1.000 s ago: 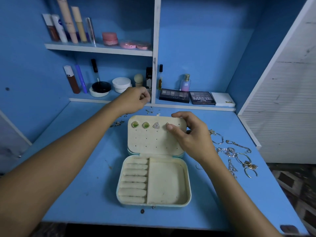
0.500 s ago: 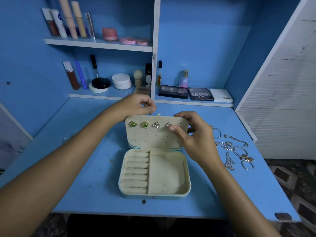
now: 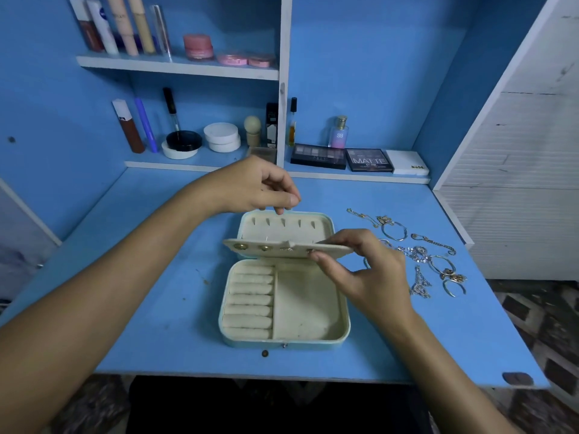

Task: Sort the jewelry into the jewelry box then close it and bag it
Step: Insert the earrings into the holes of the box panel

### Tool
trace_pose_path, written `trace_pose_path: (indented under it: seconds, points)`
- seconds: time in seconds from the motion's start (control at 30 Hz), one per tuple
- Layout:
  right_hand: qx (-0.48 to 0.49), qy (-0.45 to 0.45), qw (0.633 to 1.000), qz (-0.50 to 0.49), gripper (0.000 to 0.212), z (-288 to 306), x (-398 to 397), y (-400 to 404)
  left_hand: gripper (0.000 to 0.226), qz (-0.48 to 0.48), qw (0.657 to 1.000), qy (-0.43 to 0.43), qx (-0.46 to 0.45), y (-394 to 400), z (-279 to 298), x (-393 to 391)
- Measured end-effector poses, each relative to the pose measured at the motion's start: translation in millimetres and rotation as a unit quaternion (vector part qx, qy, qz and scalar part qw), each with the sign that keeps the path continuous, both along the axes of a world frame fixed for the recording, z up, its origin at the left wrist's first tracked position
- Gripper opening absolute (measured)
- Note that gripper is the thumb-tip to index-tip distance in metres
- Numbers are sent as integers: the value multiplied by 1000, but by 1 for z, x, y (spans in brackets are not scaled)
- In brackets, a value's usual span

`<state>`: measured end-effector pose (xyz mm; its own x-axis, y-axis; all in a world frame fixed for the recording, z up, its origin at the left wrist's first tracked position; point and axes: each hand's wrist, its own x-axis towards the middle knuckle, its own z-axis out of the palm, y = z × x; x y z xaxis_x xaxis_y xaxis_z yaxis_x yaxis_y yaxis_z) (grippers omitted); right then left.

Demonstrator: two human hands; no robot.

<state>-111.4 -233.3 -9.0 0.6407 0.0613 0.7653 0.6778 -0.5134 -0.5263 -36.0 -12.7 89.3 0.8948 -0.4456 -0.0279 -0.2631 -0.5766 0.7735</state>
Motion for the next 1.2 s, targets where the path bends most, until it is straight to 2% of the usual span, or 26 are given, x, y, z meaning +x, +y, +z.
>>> trace_pose_path:
  seconds: [0.23, 0.43, 0.73, 1.2]
  points:
    - [-37, -63, 996, 43, 21, -9, -4, -7, 7, -46, 997, 12, 57, -12, 5, -19]
    - [-59, -92, 992, 58, 21, -12, -7, -9, 6, -89, 993, 48, 56, -13, 6, -33]
    - [-59, -82, 992, 78, 18, -14, -9, -11, 7, -144, 984, 58, 82, -20, 8, -48]
    - [-63, -73, 992, 82, 17, -13, -9, -11, 5, -162, 979, 36, 121, -23, 7, -51]
